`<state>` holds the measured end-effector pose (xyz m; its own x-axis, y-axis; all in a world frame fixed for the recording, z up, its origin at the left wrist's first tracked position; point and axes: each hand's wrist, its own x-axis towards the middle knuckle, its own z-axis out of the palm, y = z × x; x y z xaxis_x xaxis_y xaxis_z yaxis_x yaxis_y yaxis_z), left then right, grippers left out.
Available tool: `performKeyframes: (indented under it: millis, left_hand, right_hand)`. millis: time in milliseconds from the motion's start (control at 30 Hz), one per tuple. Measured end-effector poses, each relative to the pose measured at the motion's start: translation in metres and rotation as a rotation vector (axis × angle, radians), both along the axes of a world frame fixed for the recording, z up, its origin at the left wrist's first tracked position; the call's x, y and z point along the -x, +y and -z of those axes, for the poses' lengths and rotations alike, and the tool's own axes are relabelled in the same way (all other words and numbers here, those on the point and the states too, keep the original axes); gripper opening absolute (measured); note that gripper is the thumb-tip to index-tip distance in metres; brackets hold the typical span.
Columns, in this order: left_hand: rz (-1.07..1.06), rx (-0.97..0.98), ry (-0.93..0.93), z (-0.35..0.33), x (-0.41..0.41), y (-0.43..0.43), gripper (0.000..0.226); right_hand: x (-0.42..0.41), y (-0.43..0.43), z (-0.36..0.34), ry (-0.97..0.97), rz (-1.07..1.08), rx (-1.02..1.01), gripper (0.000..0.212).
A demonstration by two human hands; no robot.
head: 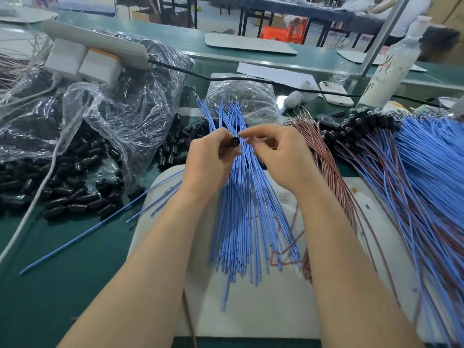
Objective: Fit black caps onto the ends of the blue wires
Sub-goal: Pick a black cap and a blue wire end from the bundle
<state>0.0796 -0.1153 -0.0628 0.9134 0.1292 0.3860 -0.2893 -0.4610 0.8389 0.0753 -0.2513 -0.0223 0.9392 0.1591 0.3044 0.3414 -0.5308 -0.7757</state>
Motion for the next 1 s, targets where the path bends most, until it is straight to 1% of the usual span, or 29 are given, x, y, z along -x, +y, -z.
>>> performKeyframes:
  millis: [100,200,300,433,533,767,1000]
  left_hand:
    - [0.005,-0.003,-0.008,0.000,0.000,0.000,0.009]
    - [0.013,-0.008,-0.028,0.001,0.000,0.001,0.005]
    - [0.009,-0.016,-0.039,0.003,-0.001,0.001,0.005]
    - [-0.037,-0.077,-0.044,0.004,-0.002,0.001,0.005]
    - [-0.064,-0.111,-0.049,0.003,-0.001,0.001,0.007]
    - [-0.084,-0.194,-0.045,-0.001,0.001,0.000,0.004]
    - [-0.136,-0.323,-0.059,-0.003,0.005,-0.002,0.011]
  right_hand:
    - [0.002,-0.002,-0.004,0.029,-0.010,-0.096,0.026]
    - [0.004,-0.001,-0.008,0.044,-0.023,-0.151,0.020]
    - [0.008,0.000,-0.012,0.018,-0.041,-0.093,0.014]
    - [0.009,0.001,-0.013,-0.008,-0.035,-0.026,0.015]
    - [0.009,0.004,-0.012,-0.056,0.003,0.039,0.014]
    - [0.008,0.006,-0.009,-0.167,0.091,0.111,0.009]
    - [0.007,0.010,-0.006,-0.186,0.131,0.177,0.009]
